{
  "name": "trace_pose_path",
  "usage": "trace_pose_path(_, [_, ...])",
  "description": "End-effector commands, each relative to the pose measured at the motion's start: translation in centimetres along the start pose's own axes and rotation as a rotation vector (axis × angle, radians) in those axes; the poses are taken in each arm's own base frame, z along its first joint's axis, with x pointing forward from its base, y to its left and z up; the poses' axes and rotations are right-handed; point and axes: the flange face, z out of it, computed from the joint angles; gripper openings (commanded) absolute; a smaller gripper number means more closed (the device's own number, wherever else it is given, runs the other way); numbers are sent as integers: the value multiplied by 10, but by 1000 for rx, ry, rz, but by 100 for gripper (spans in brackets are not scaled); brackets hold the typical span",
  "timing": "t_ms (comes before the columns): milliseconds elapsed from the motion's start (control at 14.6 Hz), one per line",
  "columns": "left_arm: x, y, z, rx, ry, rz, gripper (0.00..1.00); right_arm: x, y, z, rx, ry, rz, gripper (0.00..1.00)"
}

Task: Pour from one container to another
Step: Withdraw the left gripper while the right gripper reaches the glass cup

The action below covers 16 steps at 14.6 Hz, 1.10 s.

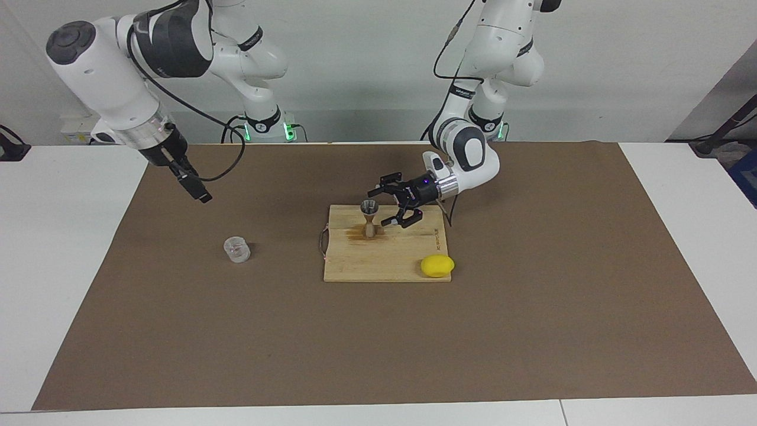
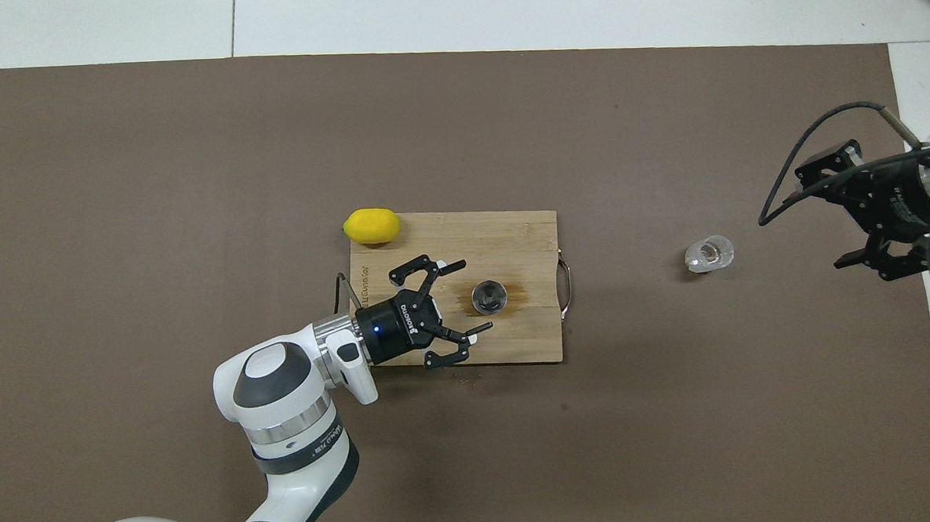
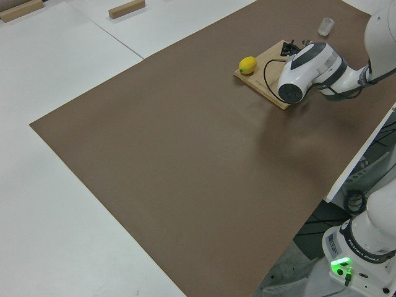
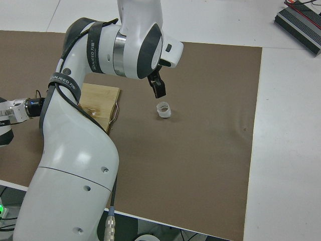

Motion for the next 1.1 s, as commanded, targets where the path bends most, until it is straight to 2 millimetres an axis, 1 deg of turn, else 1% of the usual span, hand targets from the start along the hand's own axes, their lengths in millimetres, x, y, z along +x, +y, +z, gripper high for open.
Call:
trace_pose_path(0, [0, -5, -19, -19, 9, 25, 100, 32, 9, 23, 52, -73, 204, 96])
trace_pose_path(137, [-4, -17, -39, -47, -10, 53, 100, 57, 14, 40, 83, -120, 346, 96])
trace_pose_path(344, [-7, -35, -71, -93, -25, 87, 100, 82, 32, 77, 151, -197, 510, 97])
trace_pose_path(412, [-6, -43, -84, -112, -26, 104, 100, 86, 38, 90, 167, -213, 540, 97])
trace_pose_path(618, [-9, -71, -139, -184, -52, 128, 100, 101, 48, 136, 183, -287, 583, 97])
trace_pose_path(687, [-9, -81, -159, -202, -71, 130, 100, 107, 55, 149, 199, -307, 580, 96])
trace_pose_path(756, [-10, -89, -178, -225, -98, 136, 100, 115, 69, 166, 215, -329, 585, 97])
trace_pose_path(824, [-7, -99, -195, -254, -109, 157, 100, 120, 78, 180, 236, -356, 582, 96])
trace_pose_path(893, [-6, -106, -213, -278, -125, 163, 100, 119, 81, 188, 251, -373, 591, 96])
trace_pose_path(1031, [2, -129, -254, -337, -198, 170, 100, 117, 91, 204, 280, -432, 658, 95])
